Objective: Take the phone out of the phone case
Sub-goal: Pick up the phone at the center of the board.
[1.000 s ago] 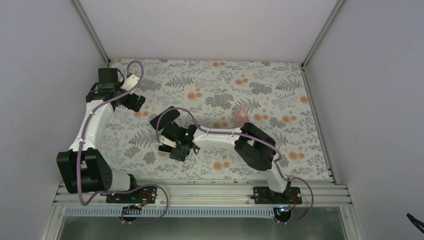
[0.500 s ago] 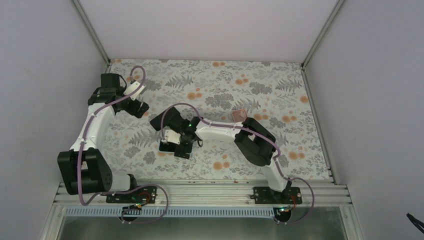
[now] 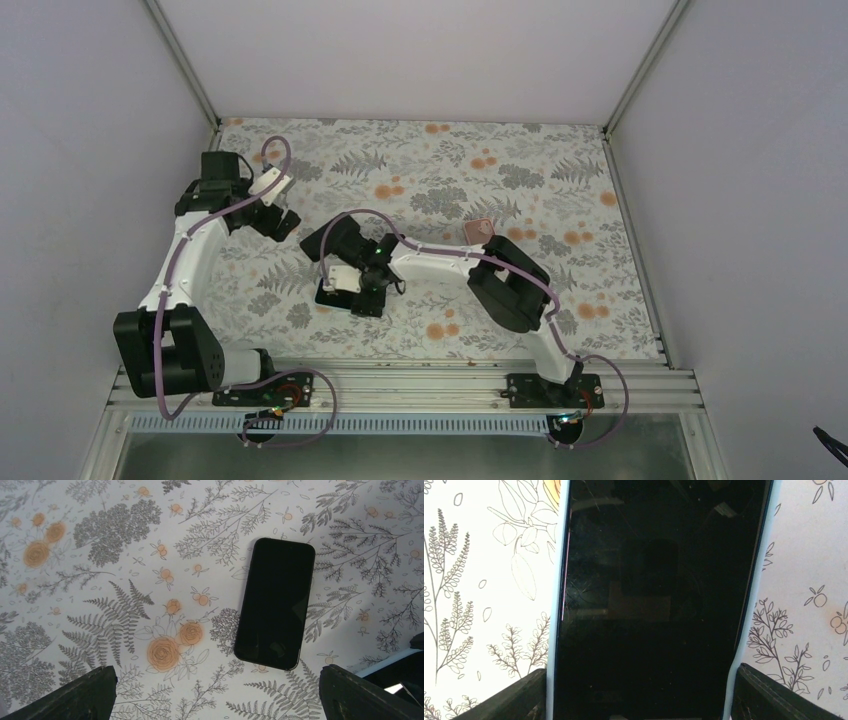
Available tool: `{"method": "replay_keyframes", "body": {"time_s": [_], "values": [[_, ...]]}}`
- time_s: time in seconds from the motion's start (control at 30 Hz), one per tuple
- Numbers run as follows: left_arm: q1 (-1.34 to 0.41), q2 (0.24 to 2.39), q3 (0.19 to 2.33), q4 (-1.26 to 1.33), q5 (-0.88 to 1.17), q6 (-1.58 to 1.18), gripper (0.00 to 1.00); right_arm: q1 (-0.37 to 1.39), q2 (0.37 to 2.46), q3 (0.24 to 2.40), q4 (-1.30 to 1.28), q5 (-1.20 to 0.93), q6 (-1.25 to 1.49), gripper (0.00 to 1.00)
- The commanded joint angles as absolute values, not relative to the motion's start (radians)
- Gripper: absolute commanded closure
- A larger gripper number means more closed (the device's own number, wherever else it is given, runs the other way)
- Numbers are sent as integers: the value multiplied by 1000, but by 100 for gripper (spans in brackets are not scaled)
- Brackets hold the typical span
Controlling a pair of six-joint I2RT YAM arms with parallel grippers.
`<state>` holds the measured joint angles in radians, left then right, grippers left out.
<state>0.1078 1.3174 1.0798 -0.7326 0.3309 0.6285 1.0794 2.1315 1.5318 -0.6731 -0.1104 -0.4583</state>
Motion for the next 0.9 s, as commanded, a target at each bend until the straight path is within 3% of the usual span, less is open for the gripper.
{"method": "replay_keyframes", "body": {"time_s": [0.0, 0.27, 0.57, 0.87], "values": [[113, 1294, 1060, -734, 363, 627, 0, 1084, 2235, 1507, -707, -6, -460, 28], [116, 1316, 1036, -756, 514, 609, 0, 1078, 2112, 1492, -641, 49, -441, 34], [127, 1512, 1093, -922, 898, 699, 0, 988, 1949, 1563, -647, 58, -411, 39], [119, 1729, 1219, -1070, 1025, 807, 0, 947, 1923, 1647, -647, 69, -409, 38]]}}
